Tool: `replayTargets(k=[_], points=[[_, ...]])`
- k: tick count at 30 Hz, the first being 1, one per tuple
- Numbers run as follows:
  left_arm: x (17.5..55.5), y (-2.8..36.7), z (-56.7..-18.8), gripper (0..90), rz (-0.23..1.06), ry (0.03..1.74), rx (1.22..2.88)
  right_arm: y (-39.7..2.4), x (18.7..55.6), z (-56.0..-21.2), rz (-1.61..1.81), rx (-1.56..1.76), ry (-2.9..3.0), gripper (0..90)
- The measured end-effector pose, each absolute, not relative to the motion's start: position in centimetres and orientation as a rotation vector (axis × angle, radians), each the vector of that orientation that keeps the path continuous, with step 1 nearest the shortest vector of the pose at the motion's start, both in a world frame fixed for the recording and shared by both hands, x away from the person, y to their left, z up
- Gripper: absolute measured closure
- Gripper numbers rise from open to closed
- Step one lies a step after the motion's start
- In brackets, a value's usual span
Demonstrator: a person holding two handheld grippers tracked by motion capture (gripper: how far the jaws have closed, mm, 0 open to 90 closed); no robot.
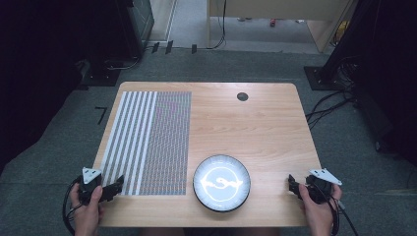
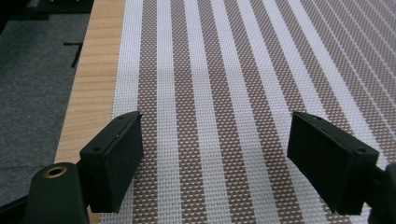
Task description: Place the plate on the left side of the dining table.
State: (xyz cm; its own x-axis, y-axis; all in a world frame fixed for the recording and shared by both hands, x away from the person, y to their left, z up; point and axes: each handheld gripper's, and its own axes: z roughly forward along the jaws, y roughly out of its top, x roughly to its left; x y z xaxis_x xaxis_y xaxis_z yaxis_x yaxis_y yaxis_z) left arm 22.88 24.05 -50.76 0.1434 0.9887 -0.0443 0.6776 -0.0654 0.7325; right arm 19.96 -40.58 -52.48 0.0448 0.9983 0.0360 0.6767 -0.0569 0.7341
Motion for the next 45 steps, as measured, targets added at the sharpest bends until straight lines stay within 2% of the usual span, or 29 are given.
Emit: replayTargets(k=[5,15,23,45], points=[[22.7,23.9,-49.8,18.4,0.589,1.545,1.747,-40.7,19.8,-52.4,0.799,1.809,1.664,14.8],[22.5,24.0,-48.7,18.2,0.573,1.534,1.689,-40.1,19.6,-51.0,0.901,1.831,1.621,15.1],[22.4,23.2,-48.5,18.2,0.556,1.505,1.702,-39.1,19.1,-49.3,0.984,1.828,1.595,15.7],[22.1,20.9,-47.9,18.2,0.509,1.446,1.733,-37.2,18.7,-47.8,1.061,1.776,1.627,15.9]])
